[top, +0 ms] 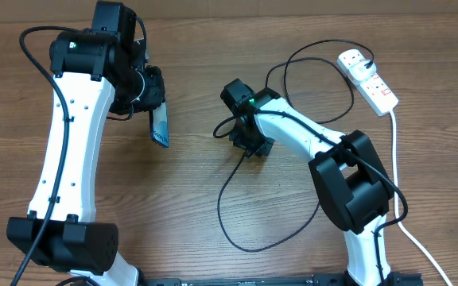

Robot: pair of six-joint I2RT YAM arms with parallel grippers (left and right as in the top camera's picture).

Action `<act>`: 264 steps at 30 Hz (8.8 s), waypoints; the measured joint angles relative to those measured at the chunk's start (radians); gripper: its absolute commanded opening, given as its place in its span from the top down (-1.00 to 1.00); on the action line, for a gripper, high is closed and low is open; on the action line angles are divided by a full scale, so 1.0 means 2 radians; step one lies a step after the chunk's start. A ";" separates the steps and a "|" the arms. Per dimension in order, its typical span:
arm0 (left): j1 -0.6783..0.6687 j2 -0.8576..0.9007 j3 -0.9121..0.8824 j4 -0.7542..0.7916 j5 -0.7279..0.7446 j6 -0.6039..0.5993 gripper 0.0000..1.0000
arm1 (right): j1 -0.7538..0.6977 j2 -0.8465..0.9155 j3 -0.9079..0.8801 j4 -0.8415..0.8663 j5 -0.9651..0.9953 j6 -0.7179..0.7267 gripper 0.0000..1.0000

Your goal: Plug charger to phone and switch on socket

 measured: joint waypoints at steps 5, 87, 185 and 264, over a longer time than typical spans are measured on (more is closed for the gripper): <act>0.000 0.000 0.000 0.000 0.000 0.000 0.92 | 0.000 0.005 0.001 -0.003 0.000 0.004 0.42; 0.063 0.000 -0.002 0.148 0.437 0.001 0.92 | 0.105 -0.288 0.013 -0.010 -0.155 -0.254 0.92; 0.068 0.000 -0.003 0.096 0.498 0.073 0.92 | 0.088 -0.333 0.016 0.059 -0.120 -0.203 -0.62; -0.043 0.285 -0.003 0.138 0.121 0.103 0.33 | -0.076 -0.331 0.002 -0.133 0.077 -0.133 -1.00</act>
